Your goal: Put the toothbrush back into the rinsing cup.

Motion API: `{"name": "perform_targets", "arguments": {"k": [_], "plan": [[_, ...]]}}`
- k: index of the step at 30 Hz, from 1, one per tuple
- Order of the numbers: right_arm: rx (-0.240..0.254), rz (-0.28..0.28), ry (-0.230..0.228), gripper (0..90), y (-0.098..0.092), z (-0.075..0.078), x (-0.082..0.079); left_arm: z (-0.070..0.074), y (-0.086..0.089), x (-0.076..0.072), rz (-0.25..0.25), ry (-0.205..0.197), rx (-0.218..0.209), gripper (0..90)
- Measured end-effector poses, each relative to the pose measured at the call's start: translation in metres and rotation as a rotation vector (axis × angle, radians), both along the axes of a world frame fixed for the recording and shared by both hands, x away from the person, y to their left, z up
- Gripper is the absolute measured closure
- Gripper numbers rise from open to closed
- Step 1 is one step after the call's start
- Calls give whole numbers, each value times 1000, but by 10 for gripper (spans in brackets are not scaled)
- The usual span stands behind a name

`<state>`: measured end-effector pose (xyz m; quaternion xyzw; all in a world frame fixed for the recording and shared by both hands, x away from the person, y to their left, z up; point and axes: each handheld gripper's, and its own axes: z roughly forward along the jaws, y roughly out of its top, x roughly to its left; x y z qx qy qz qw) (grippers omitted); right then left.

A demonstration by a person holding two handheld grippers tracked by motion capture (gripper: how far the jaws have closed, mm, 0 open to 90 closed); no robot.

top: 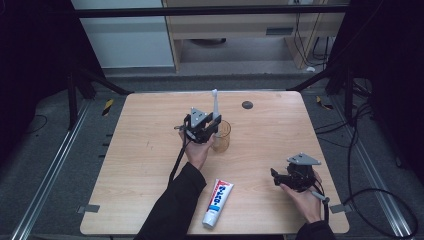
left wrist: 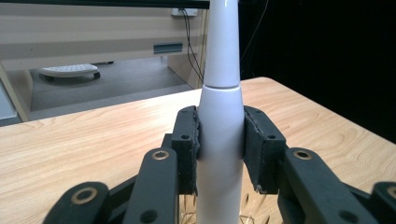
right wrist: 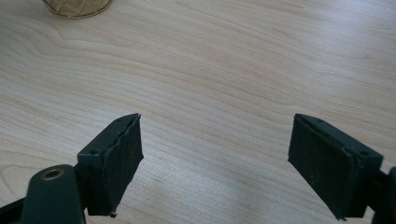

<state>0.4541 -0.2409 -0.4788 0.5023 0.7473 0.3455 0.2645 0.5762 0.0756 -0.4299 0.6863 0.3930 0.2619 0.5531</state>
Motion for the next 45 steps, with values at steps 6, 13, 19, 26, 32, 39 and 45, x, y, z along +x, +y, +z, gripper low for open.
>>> {"name": "perform_targets", "arguments": {"k": [6,13,19,26,32,39,45], "plan": [[-2,-1,4,177,0,0,0,-7,2,-1,-8,10,7,667],[-1,-2,3,177,1,0,0,-11,2,-2,-25,15,23,665],[-3,0,2,176,1,0,0,-11,5,-3,-42,19,21,663],[2,-1,2,176,2,0,0,-10,9,-4,-59,33,20,636],[5,0,3,175,3,1,0,-13,9,-8,-87,40,34,606],[7,-1,2,175,3,1,0,-13,11,-9,-88,43,44,606],[9,-3,2,175,3,1,0,-12,13,-13,-92,42,57,603]]}}
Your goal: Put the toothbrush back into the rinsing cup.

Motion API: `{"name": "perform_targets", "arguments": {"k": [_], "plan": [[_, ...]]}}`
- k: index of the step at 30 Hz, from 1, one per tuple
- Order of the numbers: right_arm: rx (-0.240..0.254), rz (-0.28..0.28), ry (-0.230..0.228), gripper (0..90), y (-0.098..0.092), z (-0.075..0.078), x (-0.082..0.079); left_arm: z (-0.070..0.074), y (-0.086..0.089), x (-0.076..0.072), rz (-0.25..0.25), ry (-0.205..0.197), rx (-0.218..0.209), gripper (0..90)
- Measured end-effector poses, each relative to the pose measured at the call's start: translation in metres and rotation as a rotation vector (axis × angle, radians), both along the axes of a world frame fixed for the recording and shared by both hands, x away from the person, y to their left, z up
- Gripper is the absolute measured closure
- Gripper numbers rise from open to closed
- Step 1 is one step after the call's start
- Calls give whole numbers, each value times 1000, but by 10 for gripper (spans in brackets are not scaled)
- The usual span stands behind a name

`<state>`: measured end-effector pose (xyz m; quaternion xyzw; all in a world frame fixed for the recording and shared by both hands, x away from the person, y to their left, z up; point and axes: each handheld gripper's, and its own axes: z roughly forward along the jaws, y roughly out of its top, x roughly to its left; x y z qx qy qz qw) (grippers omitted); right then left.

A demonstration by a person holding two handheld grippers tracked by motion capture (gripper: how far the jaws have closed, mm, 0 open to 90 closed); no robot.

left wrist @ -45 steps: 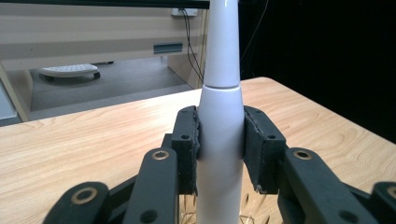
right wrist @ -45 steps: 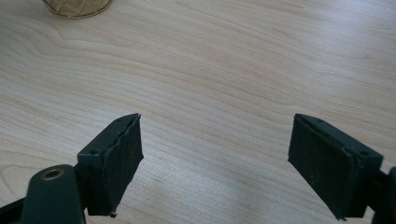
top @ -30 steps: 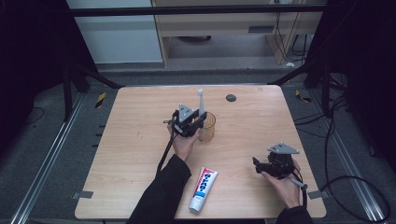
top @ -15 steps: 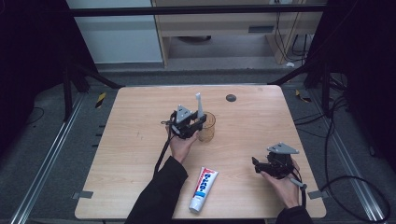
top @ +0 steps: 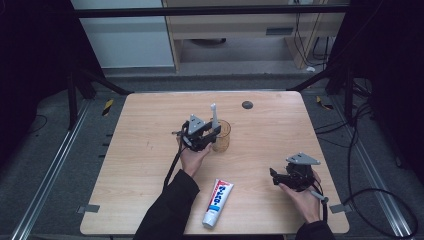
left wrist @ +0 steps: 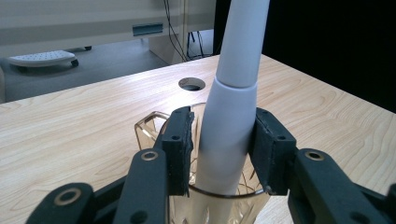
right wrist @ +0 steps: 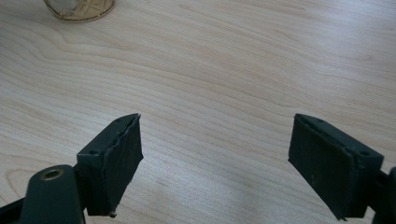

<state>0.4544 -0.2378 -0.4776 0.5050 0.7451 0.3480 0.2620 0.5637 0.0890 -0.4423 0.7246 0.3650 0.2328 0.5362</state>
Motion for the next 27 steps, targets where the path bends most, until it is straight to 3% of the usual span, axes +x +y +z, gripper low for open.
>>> {"name": "perform_targets", "arguments": {"k": [13,21,27], "plan": [[1,3,-7,179,2,2,0,3,5,-6,-11,-1,21,567],[10,6,-12,183,2,4,-1,9,21,-22,4,3,64,530],[20,8,-14,187,3,6,-1,20,34,-36,21,-25,87,519]]}}
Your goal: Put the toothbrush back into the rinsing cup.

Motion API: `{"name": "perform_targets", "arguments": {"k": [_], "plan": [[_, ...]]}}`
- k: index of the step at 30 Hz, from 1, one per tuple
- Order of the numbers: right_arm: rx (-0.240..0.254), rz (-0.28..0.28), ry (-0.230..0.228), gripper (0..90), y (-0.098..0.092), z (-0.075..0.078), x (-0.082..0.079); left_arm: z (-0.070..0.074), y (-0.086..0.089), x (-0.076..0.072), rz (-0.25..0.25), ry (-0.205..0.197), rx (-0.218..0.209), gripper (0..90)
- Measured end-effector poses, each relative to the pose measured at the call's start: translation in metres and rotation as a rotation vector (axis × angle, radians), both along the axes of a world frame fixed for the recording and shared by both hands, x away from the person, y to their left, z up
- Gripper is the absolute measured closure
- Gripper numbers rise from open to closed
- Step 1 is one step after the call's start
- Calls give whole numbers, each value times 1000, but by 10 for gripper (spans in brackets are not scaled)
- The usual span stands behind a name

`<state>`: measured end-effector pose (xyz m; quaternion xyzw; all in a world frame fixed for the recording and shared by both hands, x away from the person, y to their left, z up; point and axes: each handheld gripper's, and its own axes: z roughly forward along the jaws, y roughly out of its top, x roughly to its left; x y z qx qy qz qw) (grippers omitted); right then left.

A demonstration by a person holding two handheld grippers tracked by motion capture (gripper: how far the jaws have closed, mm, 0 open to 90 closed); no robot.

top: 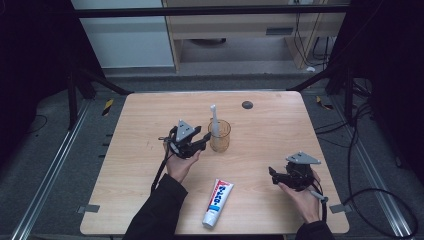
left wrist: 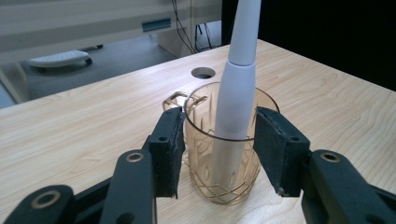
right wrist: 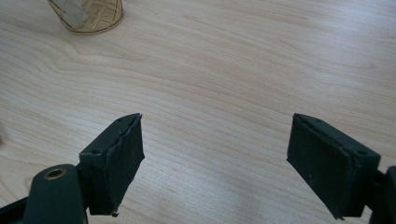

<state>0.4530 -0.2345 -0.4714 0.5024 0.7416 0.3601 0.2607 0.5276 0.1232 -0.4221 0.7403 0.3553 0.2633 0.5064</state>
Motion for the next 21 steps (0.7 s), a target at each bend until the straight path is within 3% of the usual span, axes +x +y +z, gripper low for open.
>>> {"name": "perform_targets", "arguments": {"k": [8,11,17,21], "plan": [[2,39,-6,226,4,5,-3,12,22,-16,32,7,91,517],[9,58,-3,250,7,6,-4,13,32,-24,43,16,86,541],[14,96,6,298,14,9,-7,3,51,-43,45,45,116,585],[16,127,21,347,19,8,-8,-7,68,-59,49,95,120,622]]}}
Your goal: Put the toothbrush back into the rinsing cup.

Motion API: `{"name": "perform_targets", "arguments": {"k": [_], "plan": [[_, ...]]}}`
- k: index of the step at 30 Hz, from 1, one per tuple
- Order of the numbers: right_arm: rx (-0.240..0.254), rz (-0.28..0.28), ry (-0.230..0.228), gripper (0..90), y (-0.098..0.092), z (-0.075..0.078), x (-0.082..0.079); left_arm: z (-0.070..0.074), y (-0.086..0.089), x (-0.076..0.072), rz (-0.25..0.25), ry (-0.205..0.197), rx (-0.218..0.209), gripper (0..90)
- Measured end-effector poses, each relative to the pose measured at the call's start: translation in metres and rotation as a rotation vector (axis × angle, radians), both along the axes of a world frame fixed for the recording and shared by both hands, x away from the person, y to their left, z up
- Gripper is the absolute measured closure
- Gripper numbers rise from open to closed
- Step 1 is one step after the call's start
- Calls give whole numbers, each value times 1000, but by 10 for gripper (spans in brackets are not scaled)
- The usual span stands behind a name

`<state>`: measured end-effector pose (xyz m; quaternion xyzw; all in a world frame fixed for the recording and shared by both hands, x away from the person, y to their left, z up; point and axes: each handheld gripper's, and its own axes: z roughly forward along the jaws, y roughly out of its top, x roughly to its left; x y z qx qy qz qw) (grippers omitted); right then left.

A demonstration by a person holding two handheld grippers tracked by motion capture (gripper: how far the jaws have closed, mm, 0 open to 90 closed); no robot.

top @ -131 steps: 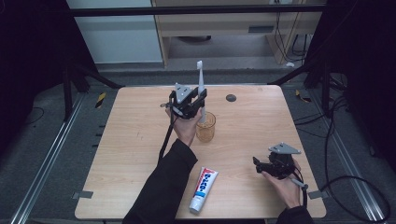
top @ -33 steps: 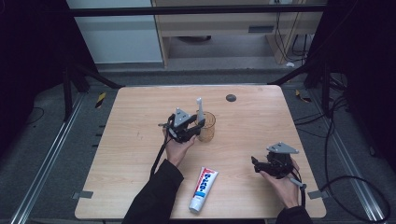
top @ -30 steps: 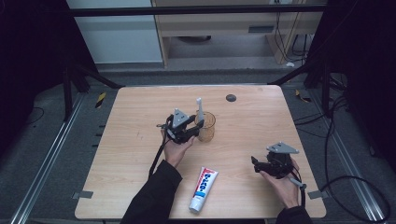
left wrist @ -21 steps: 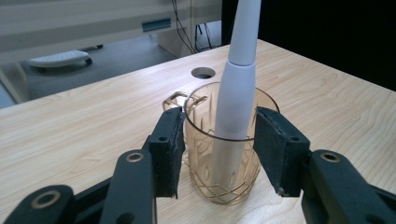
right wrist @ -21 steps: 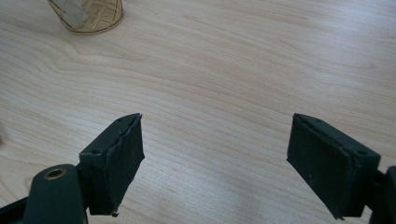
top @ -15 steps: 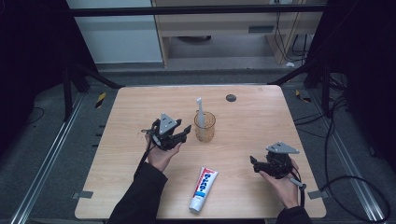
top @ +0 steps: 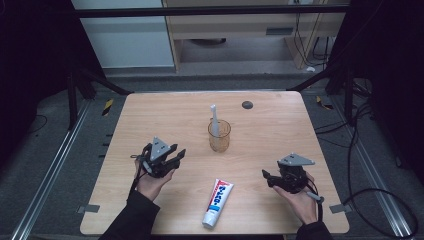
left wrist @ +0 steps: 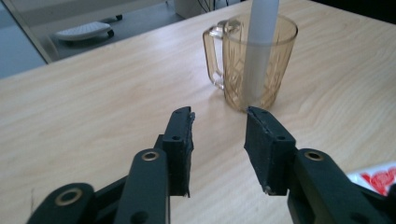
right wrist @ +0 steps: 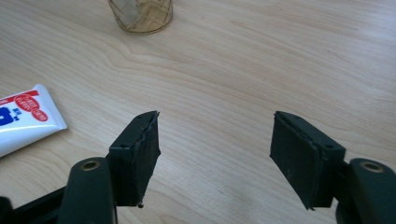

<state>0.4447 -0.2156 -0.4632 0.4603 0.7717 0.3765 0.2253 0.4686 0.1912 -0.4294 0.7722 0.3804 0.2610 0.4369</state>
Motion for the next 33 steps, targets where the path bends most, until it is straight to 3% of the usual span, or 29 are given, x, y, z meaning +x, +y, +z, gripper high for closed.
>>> {"name": "perform_targets", "arguments": {"k": [5,9,20,26,33], "plan": [[1,20,7,387,3,0,-1,-11,15,-17,-1,36,31,666],[11,36,28,435,6,0,-3,-25,26,-34,9,81,24,712],[35,127,66,595,17,-2,-11,-35,15,-51,-48,160,76,840],[52,205,105,712,29,-5,-16,-34,22,-51,-13,170,81,886],[59,301,121,850,51,-6,-26,-29,35,-50,46,149,106,891]]}}
